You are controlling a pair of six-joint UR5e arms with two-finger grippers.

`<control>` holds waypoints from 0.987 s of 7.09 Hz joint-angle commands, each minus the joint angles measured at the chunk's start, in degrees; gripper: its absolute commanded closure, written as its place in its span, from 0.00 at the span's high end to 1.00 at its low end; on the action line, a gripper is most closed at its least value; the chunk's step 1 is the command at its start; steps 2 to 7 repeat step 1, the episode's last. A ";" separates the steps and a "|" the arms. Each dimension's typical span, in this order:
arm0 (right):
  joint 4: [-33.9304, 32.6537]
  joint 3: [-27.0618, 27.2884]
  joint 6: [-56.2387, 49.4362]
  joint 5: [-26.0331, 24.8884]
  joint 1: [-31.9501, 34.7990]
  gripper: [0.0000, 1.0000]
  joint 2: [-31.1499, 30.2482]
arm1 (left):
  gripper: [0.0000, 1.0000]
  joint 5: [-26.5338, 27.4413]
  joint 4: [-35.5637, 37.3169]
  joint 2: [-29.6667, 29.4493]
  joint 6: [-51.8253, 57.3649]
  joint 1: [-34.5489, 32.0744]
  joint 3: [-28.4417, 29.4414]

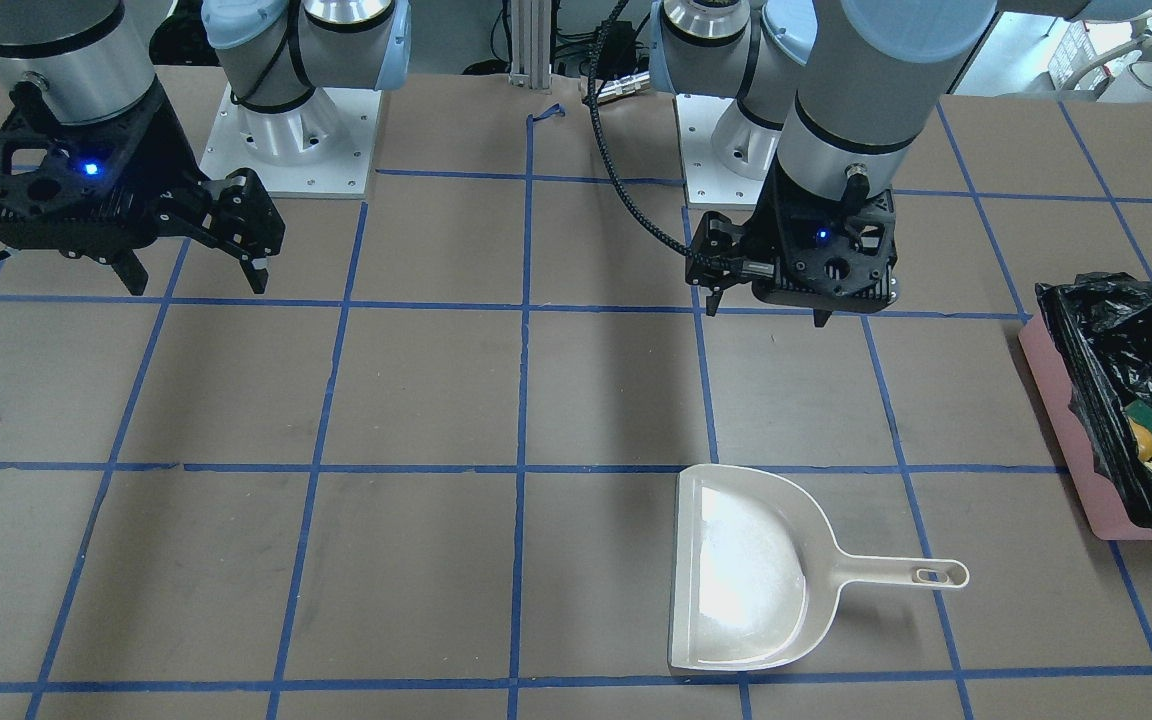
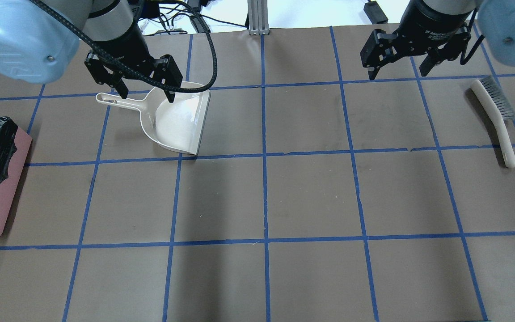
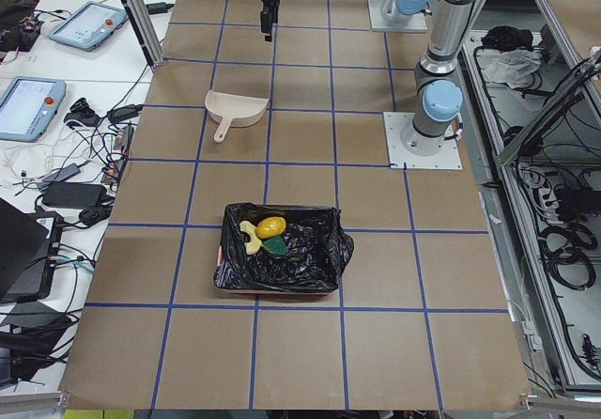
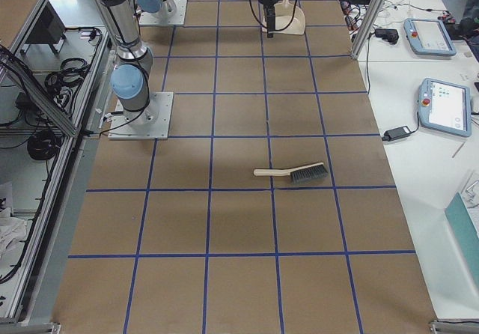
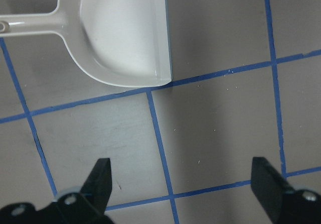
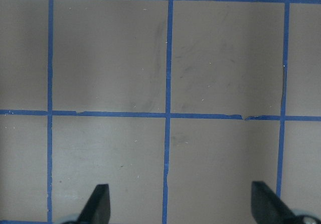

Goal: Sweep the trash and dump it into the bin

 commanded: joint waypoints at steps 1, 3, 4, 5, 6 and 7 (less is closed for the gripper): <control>0.08 0.01 0.00 0.04 0.00 1.00 0.00 | 1.00 5.63 -0.53 0.83 -5.76 -0.02 0.01; 0.08 0.01 0.00 0.04 0.00 1.00 0.00 | 1.00 5.63 -0.53 0.83 -5.76 -0.02 0.01; 0.08 0.01 0.00 0.04 0.00 1.00 0.00 | 1.00 5.63 -0.53 0.83 -5.76 -0.02 0.01; 0.08 0.01 0.00 0.04 0.00 1.00 0.00 | 1.00 5.63 -0.53 0.83 -5.76 -0.02 0.01; 0.08 0.01 0.00 0.04 0.00 1.00 0.00 | 1.00 5.63 -0.53 0.83 -5.76 -0.02 0.01; 0.08 0.01 0.00 0.04 0.00 1.00 0.00 | 1.00 5.63 -0.53 0.83 -5.76 -0.02 0.01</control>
